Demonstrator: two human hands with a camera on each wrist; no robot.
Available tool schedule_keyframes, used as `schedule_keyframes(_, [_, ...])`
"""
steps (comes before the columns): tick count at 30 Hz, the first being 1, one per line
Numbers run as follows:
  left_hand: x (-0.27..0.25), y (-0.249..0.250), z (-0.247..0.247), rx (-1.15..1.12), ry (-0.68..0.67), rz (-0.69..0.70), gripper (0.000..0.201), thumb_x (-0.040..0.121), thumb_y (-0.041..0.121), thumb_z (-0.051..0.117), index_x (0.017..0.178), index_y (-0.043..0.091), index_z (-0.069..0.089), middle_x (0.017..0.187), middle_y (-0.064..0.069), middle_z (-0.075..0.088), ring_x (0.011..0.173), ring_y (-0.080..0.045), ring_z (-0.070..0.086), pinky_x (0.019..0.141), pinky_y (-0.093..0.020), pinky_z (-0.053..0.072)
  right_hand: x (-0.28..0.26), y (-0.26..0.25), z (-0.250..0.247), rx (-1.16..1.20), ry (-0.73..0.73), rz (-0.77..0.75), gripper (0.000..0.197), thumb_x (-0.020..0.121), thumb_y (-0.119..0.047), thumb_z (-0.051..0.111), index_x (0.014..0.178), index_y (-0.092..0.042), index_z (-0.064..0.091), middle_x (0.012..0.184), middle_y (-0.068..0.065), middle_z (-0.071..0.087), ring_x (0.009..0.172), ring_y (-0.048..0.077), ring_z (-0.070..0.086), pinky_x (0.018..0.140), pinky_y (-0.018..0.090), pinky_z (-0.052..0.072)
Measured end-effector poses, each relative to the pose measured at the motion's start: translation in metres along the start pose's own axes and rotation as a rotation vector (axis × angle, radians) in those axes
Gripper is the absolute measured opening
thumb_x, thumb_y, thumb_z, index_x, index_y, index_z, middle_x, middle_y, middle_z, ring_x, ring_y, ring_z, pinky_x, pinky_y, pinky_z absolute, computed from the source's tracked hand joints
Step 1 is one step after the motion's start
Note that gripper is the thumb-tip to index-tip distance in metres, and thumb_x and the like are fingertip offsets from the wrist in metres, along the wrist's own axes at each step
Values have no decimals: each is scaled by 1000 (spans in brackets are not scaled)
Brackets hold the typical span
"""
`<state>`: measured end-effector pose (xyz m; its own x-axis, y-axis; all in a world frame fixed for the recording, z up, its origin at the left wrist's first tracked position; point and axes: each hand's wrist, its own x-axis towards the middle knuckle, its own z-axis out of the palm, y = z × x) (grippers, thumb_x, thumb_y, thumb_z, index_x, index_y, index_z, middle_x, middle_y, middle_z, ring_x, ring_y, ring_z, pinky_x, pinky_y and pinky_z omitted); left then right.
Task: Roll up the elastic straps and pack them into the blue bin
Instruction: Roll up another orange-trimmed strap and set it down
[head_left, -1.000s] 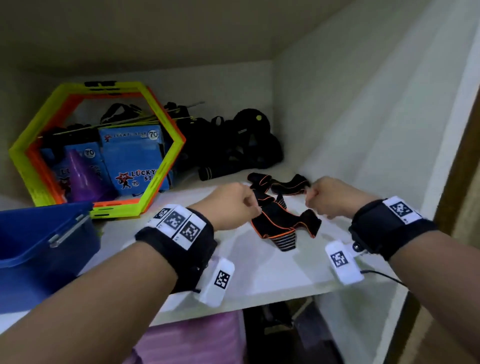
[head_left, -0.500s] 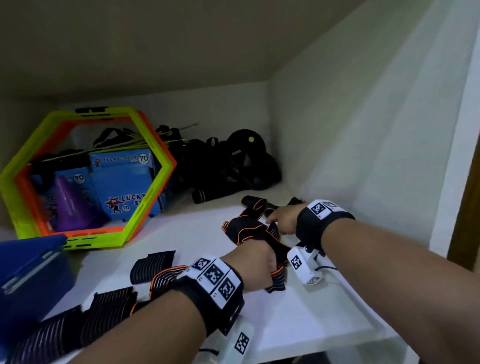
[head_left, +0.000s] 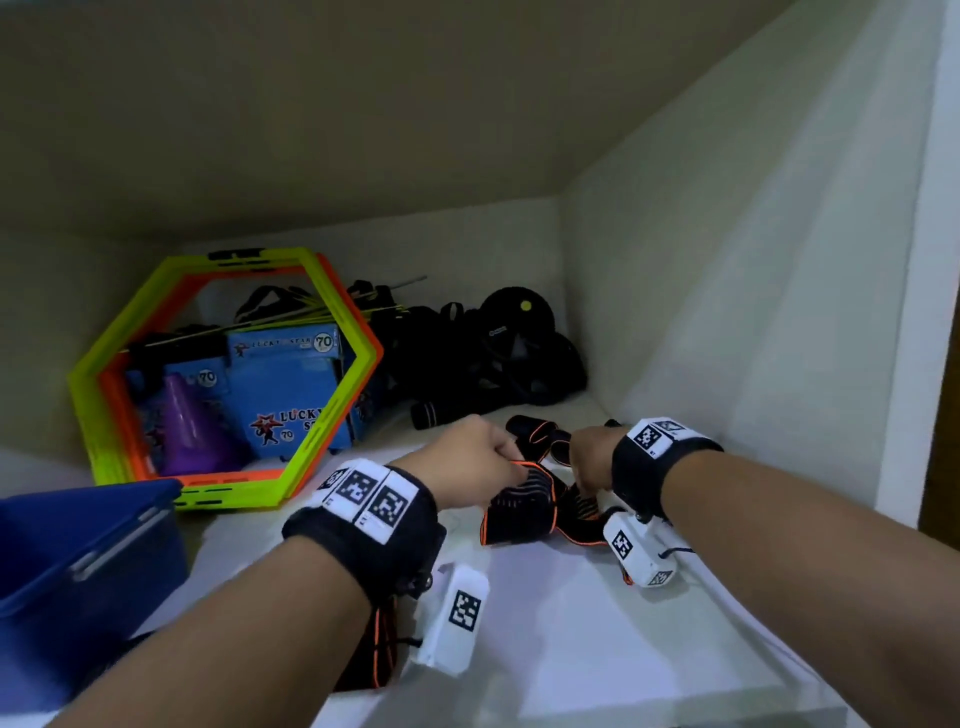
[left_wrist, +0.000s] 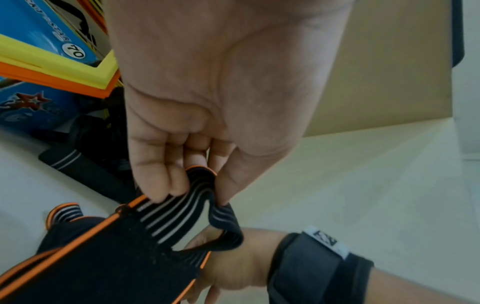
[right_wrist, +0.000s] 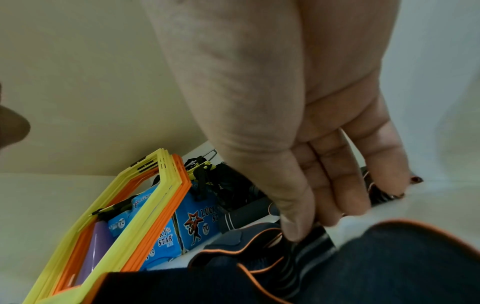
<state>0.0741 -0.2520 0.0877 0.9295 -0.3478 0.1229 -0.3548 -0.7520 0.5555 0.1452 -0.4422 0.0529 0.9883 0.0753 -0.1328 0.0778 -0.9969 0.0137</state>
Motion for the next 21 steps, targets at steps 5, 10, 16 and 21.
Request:
schedule_keyframes(5, [-10,16,-28,-184,110,132,13,92,15,67,79,16,69,67,3,63,53,-2,53,48,-14,41,-25,2,-40,131,174,-38,22,92,-32,63,78,-15,62,84,6,57,80,21,53,65,25,39])
schedule_keyframes(10, [-21,34,-48,-402,191,181,18,96,12,63,78,13,66,61,8,60,39,6,48,42,-8,35,-57,10,-86,476,411,-45,40,98,-41,56,68,-15,55,66,2,53,70,21,53,57,27,35])
schedule_keyframes(16, [-37,50,-62,-666,117,141,8,95,11,64,97,9,72,74,-2,61,59,-10,52,59,-23,50,-92,12,-93,761,681,-36,47,96,-42,60,60,-16,46,57,1,44,56,18,41,56,30,32])
schedule_keyframes(21, [-54,55,-70,-714,-16,280,42,76,-11,75,112,7,64,87,-11,62,80,-27,60,80,-37,55,-129,16,-92,1019,782,-45,38,89,-42,70,66,-14,59,52,-5,51,47,8,44,51,22,36])
